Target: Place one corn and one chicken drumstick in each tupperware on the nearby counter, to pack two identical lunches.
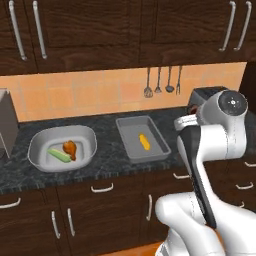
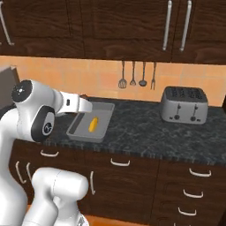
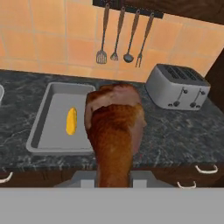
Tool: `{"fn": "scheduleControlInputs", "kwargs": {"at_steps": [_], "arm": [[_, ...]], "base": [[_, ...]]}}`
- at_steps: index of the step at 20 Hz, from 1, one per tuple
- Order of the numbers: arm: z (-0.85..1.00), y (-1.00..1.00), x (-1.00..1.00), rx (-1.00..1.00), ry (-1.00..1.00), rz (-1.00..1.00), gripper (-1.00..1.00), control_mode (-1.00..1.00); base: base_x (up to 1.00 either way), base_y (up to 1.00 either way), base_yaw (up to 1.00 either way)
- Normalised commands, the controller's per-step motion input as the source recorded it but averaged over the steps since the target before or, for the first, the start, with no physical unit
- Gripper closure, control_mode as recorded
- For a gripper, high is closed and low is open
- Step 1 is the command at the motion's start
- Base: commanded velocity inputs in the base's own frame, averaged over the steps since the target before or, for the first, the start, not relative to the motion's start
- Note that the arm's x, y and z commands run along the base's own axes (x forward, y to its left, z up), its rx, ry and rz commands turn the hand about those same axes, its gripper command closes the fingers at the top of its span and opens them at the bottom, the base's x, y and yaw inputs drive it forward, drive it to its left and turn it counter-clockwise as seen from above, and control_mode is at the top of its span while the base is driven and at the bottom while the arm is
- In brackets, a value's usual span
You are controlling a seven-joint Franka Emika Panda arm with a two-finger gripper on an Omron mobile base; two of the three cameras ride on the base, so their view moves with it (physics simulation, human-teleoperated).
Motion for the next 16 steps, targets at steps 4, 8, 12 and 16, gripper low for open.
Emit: {"fn": "scheduleControlInputs", "kwargs": {"at_steps": [4,8,12,16], "arm": [[0.00,0.00,0.00,0.00,0.00,0.00,1.00,1.00],[-0.98,0.61,0.89,0.19,0.17,0.00,1.00,-1.00],[-0.78,0.77,1.00,0.19,0.16,0.00,1.00,-1.00],[-0.82,0.48,0.82,0.14,0.15,0.00,1.00,-1.00]], "base": [[0.70,0.23,-0.06],[0.00,0.00,0.00],[0.00,0.00,0.00],[0.00,0.00,0.00]]}}
